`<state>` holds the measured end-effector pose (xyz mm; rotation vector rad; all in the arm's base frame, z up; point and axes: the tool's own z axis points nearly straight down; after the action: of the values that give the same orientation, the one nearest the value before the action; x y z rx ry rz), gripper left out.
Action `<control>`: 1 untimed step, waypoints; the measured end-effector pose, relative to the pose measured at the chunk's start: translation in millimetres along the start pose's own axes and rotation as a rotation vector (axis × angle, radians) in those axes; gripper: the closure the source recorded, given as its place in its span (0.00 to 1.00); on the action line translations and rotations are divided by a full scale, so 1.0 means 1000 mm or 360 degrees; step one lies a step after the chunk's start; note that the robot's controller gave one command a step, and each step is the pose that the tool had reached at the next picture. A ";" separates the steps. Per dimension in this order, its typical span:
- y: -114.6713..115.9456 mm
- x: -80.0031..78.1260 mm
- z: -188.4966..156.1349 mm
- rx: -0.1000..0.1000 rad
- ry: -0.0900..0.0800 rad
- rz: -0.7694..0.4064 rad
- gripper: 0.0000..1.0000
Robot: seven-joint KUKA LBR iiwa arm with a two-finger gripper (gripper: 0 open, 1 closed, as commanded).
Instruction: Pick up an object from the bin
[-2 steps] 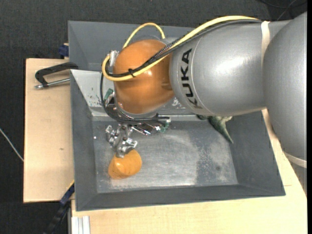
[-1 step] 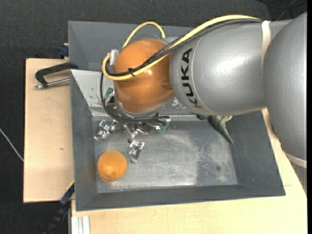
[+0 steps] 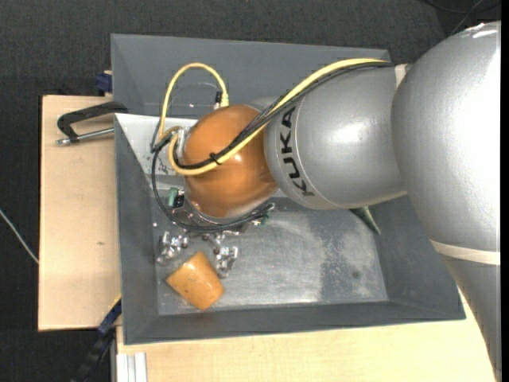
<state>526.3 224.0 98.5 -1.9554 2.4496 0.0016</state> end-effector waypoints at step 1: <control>0.019 0.014 -0.049 0.0002 0.0000 -0.0357 0.00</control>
Offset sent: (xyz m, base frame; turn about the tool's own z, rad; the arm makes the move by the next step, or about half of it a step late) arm -0.0228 -0.0111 0.0464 -0.2261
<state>504.5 214.7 147.0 -2.2165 2.2149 -0.0006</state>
